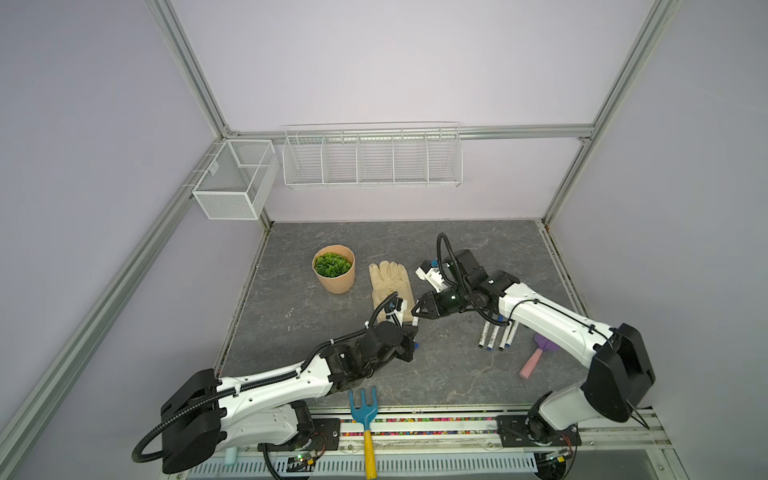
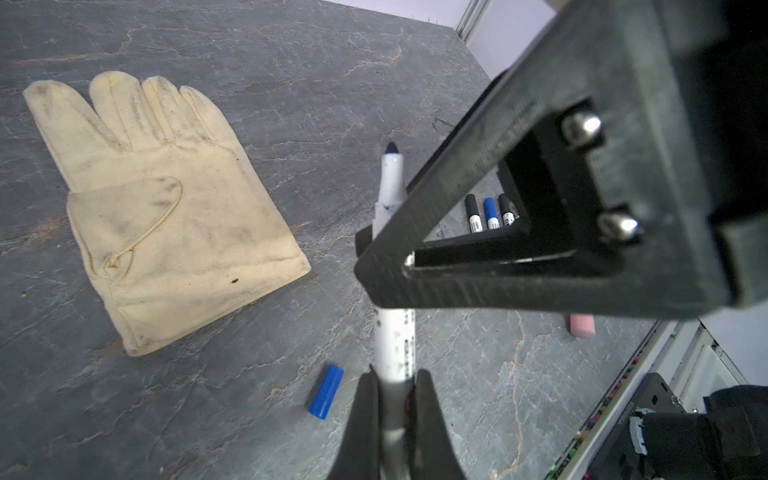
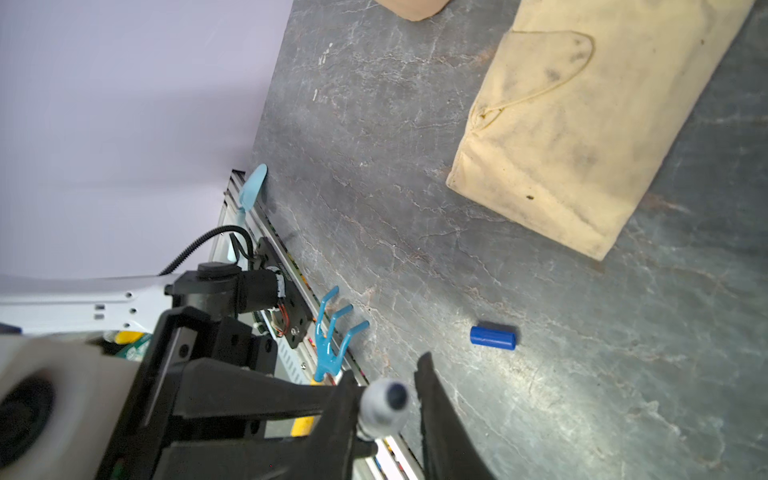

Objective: Insert the pens into the pen caps
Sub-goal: 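Raise the marker upright with the left gripper while the right moves toward it, then move the right gripper down to the blue cap on the table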

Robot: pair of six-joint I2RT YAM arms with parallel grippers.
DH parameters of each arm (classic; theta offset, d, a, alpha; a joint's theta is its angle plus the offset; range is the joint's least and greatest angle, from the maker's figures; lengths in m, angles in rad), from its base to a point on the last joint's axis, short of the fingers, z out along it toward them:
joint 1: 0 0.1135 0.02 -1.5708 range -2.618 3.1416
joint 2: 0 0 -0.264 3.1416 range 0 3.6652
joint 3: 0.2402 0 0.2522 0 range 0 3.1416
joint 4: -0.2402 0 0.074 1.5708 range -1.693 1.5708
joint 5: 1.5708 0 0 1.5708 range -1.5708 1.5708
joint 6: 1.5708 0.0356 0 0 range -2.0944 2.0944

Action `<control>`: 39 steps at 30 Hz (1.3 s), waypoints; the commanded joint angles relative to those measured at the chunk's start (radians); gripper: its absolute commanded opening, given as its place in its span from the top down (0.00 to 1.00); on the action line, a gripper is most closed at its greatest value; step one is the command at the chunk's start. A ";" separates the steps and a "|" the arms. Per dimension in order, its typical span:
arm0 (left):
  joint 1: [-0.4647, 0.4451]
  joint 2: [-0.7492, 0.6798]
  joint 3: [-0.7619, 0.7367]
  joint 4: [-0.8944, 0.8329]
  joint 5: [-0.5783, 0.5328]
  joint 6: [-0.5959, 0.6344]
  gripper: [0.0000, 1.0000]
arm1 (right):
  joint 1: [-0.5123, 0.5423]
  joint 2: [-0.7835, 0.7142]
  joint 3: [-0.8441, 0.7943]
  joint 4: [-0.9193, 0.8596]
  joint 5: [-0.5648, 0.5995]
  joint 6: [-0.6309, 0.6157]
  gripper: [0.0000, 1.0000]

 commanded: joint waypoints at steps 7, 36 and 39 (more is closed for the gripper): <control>0.014 0.045 0.002 0.054 0.002 0.005 0.74 | 0.001 -0.014 0.005 0.007 -0.064 -0.014 0.93; 0.095 -0.249 -0.146 -0.273 -0.332 -0.333 1.00 | 0.118 0.259 0.027 -0.308 0.127 -0.225 0.53; 0.095 -0.275 -0.148 -0.297 -0.339 -0.335 1.00 | 0.124 0.324 0.070 -0.327 0.139 -0.228 0.52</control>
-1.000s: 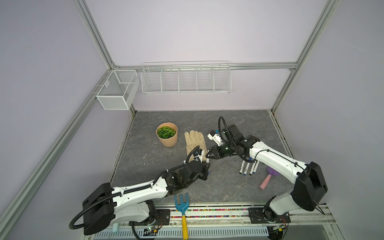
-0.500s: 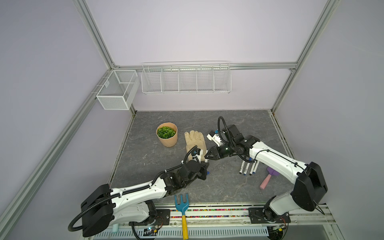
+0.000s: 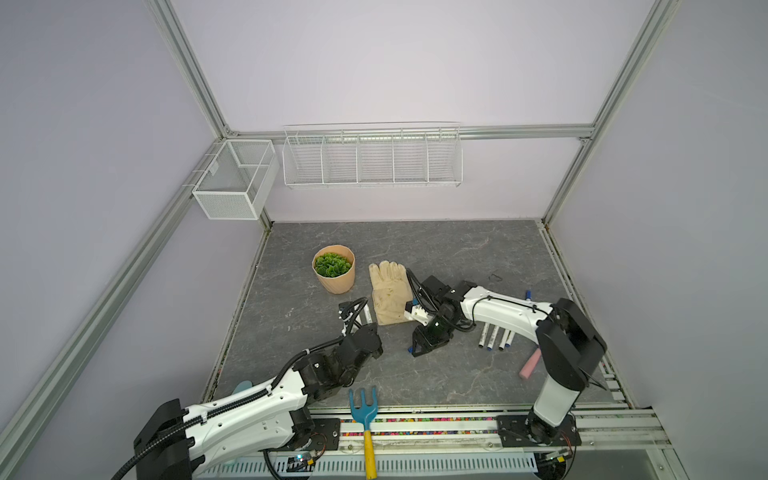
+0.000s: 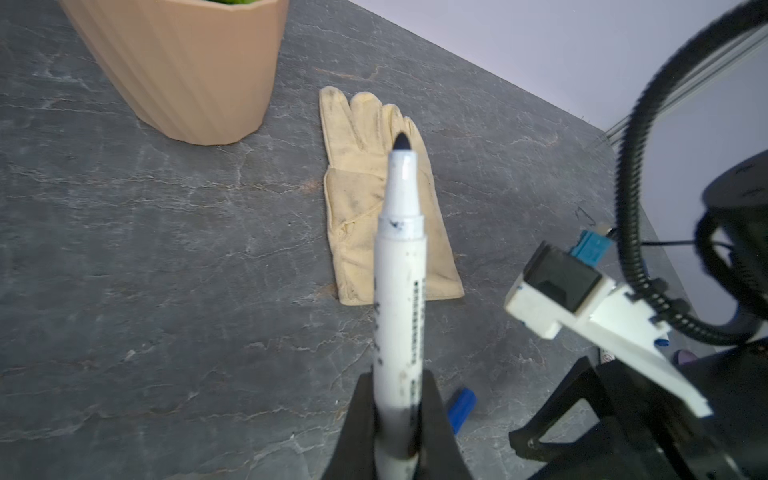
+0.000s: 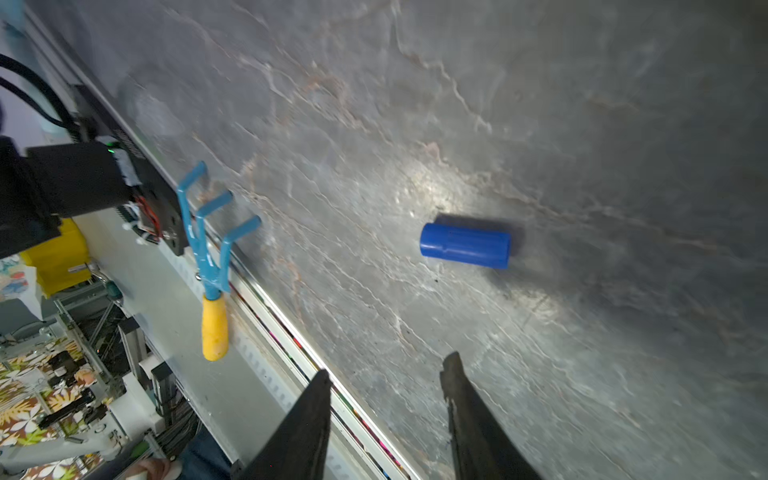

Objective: Insert the pens into the pen caps
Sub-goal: 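Move the right gripper down to the blue cap on the table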

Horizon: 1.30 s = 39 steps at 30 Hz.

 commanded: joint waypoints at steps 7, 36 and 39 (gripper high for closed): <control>0.004 -0.058 -0.017 -0.086 -0.048 -0.041 1.00 | 0.016 0.151 0.121 -0.081 0.070 -0.029 0.46; 0.004 -0.087 -0.023 -0.124 -0.039 -0.022 1.00 | 0.087 0.292 0.301 -0.130 0.482 0.041 0.49; 0.004 -0.074 -0.024 -0.115 -0.034 -0.020 1.00 | 0.065 0.252 0.262 -0.115 0.483 0.056 0.49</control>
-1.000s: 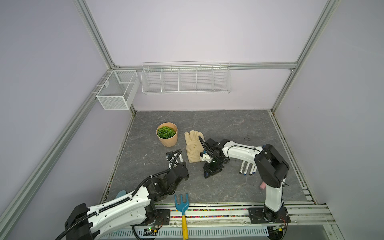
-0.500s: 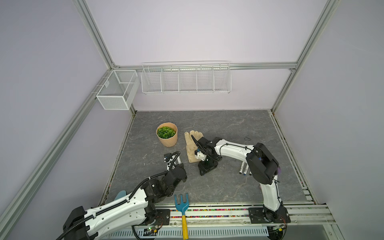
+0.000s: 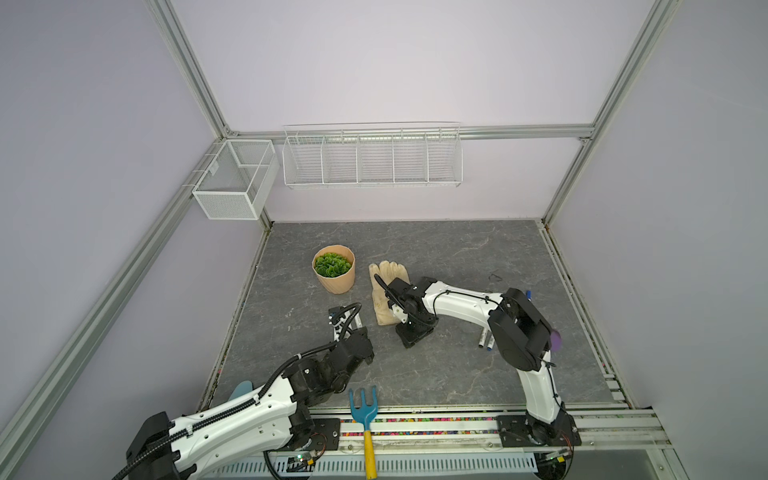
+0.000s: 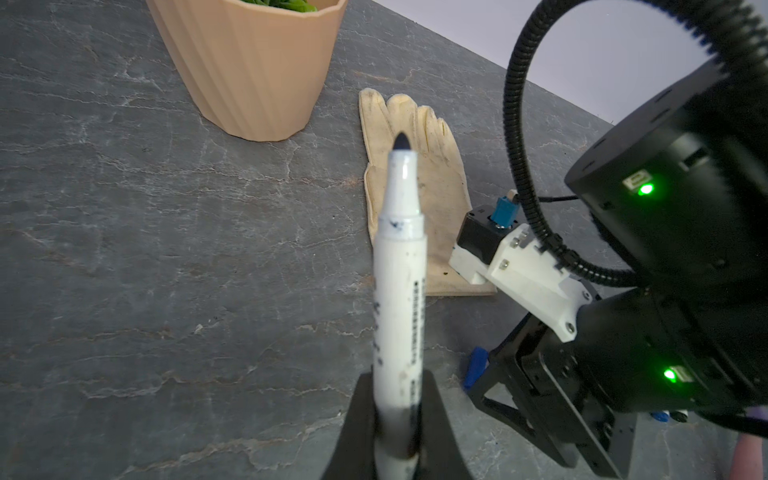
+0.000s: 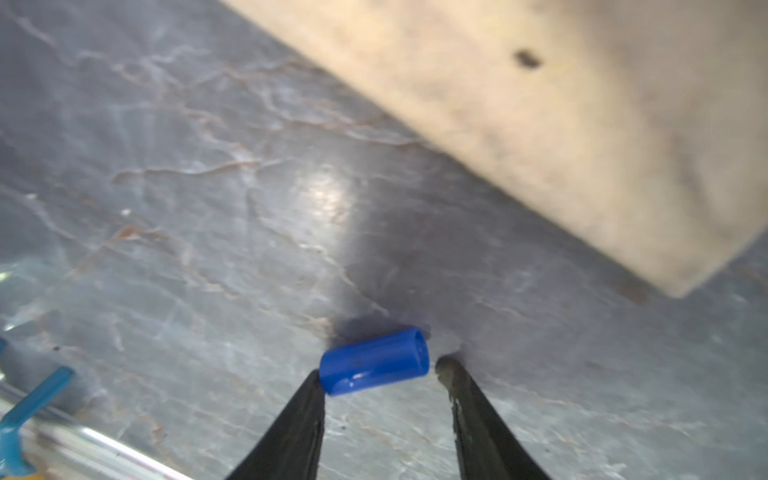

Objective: Insert the pens into the pen caps
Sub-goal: 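Move the right gripper down to the blue cap on the table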

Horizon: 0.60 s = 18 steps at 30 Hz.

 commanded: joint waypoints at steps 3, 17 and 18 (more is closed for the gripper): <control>0.003 0.023 0.004 -0.001 0.000 0.008 1.00 | -0.045 -0.053 -0.086 0.015 0.060 0.029 0.49; 0.003 0.049 0.004 0.031 0.024 0.035 1.00 | -0.056 -0.027 -0.048 0.053 -0.036 0.003 0.51; 0.003 0.048 0.004 0.028 0.024 0.035 1.00 | -0.056 -0.023 -0.039 0.052 -0.041 0.001 0.51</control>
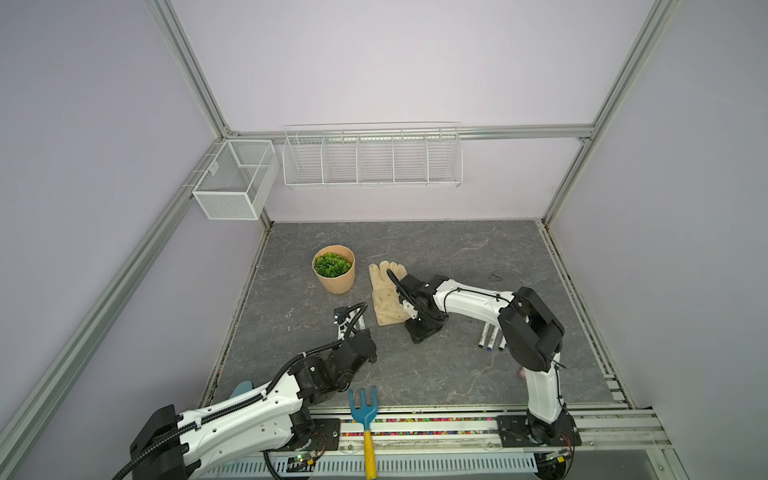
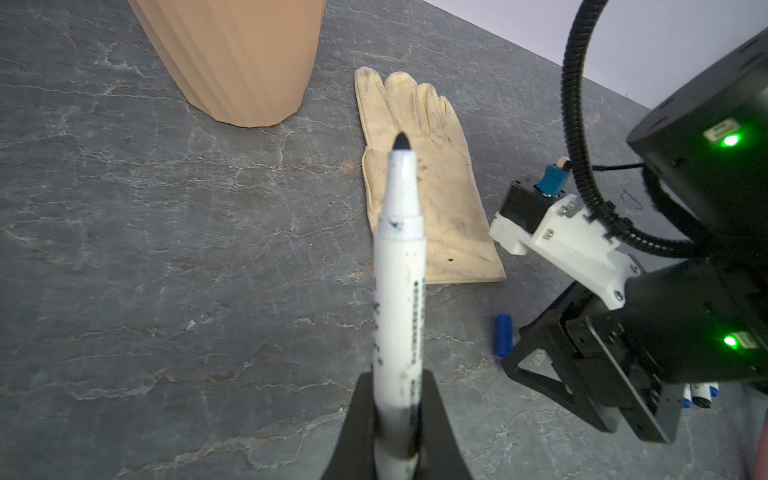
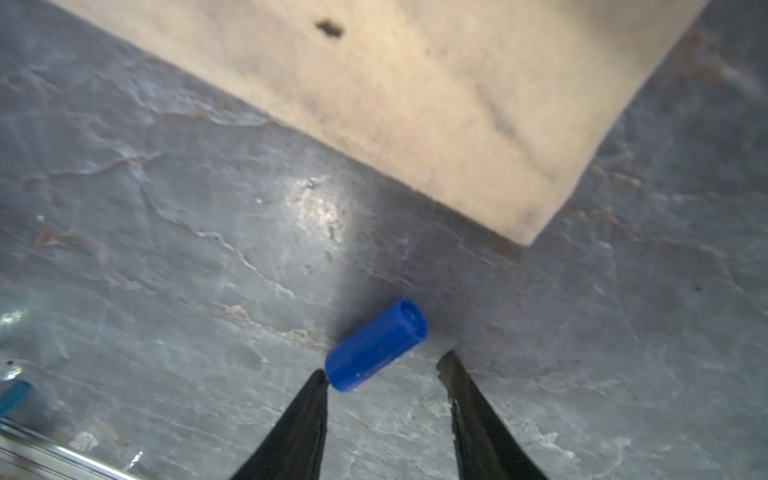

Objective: Insert the pens into the pen caps
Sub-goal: 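Move the right gripper down to the blue cap on the table, then close the right gripper on the blue cap and lift it, then carry the blue cap with the right gripper above the marker tip in the left gripper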

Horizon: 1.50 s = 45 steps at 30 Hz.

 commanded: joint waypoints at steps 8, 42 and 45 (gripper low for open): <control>0.003 -0.023 -0.007 -0.002 -0.008 0.006 1.00 | -0.002 0.072 0.080 -0.015 -0.032 -0.009 0.53; -0.047 0.228 0.085 0.392 0.434 0.344 1.00 | -0.151 -0.598 -0.305 0.569 -0.347 0.163 0.94; -0.055 0.241 0.098 0.427 0.437 0.350 1.00 | -0.153 -0.615 -0.298 0.582 -0.437 0.172 0.94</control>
